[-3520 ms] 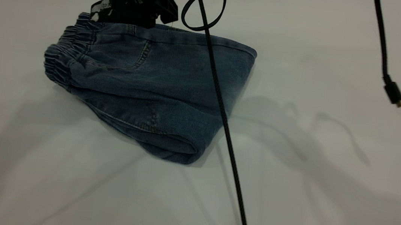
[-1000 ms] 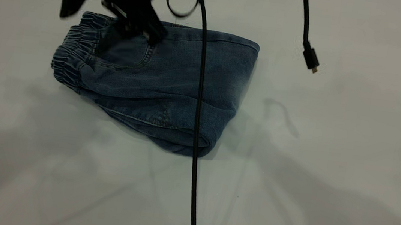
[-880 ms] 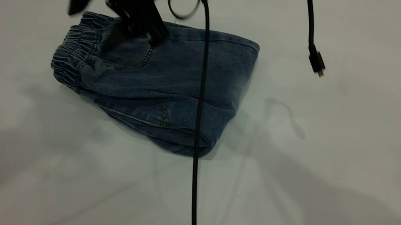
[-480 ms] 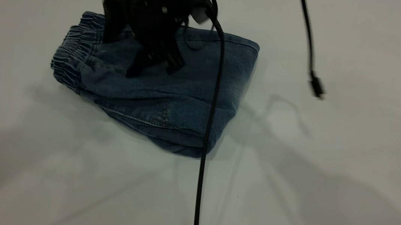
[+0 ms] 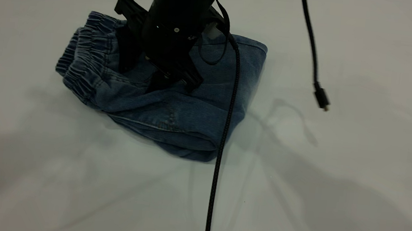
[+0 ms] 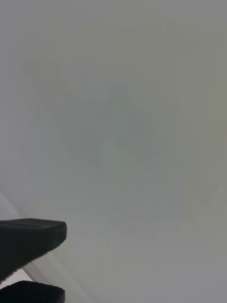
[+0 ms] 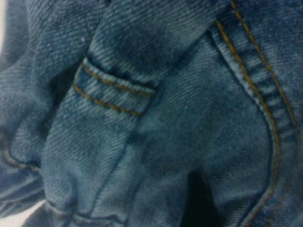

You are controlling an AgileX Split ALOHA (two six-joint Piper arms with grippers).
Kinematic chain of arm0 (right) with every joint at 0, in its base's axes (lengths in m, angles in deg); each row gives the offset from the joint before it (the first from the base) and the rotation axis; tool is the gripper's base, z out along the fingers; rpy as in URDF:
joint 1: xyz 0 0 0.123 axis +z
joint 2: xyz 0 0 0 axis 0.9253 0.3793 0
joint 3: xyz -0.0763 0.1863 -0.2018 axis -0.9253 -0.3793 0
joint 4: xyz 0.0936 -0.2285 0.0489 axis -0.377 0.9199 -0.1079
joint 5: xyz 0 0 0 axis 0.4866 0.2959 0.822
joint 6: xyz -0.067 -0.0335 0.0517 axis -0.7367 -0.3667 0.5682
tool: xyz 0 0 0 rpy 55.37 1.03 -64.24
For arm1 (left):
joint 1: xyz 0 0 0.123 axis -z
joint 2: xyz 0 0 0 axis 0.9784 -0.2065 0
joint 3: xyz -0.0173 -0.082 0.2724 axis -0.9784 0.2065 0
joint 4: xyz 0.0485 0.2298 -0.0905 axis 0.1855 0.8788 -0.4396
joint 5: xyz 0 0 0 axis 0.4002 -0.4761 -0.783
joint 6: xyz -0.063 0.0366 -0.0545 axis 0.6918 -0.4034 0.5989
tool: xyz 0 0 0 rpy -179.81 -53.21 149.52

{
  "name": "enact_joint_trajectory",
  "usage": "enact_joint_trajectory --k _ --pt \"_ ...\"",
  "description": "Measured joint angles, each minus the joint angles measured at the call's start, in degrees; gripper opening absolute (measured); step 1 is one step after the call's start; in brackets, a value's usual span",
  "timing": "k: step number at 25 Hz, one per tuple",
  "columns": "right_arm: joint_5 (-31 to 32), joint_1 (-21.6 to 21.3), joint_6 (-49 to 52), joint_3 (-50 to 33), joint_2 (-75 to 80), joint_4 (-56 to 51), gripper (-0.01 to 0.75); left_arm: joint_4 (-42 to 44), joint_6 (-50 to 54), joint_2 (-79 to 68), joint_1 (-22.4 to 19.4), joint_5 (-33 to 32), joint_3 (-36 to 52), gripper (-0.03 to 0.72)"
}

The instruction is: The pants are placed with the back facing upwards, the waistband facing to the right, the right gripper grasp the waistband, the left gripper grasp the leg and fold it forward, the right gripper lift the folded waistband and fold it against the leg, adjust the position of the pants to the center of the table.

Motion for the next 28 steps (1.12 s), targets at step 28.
enact_joint_trajectory --k 28 --pt "18.56 0.00 -25.09 1.14 -2.78 6.50 0.405 0.00 0.00 0.00 0.00 -0.21 0.00 0.238"
